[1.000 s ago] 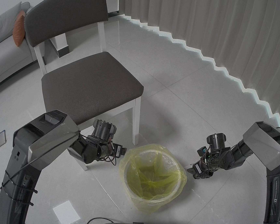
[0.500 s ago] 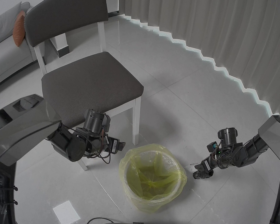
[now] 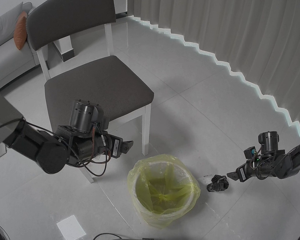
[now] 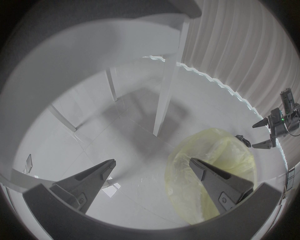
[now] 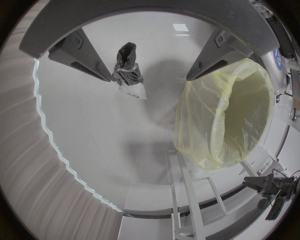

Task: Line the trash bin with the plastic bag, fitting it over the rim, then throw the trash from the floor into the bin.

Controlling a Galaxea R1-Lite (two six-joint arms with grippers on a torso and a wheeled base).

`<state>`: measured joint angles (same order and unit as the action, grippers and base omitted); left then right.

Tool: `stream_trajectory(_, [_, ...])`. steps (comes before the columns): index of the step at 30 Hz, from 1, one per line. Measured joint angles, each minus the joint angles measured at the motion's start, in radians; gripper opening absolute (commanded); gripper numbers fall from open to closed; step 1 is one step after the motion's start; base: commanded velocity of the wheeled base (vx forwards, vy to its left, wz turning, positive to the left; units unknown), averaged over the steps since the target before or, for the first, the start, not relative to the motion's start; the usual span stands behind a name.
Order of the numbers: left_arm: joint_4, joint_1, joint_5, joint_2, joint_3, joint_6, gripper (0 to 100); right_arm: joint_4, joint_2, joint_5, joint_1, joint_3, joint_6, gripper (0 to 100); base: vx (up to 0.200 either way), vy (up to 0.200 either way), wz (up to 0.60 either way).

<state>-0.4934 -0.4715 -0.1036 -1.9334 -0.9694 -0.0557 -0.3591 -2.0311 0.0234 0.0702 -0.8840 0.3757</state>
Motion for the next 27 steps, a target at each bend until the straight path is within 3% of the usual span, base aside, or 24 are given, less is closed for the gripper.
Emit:
stream_trajectory(8, [-0.113, -0.009, -0.012, 0.128, 0.107, -0.001, 100, -0.095, 0.055, 0.006, -0.017, 0.068, -0.111, 100, 0.0, 0.0, 0.0])
stream_trajectory(15, [-0.165, -0.008, -0.032, 0.214, 0.174, 0.0, 100, -0.27, -0.048, 0.005, -0.01, 0.055, -0.168, 100, 0.0, 0.0, 0.0])
stream_trajectory(22, [-0.18, -0.009, -0.045, 0.286, 0.227, -0.002, 100, -0.275, -0.218, 0.006, -0.005, -0.097, -0.177, 100, 0.0, 0.0, 0.0])
stream_trajectory(27, [-0.187, -0.009, -0.059, 0.314, 0.261, -0.006, 100, -0.204, -0.336, 0.013, -0.004, -0.27, -0.182, 100, 0.0, 0.0, 0.0])
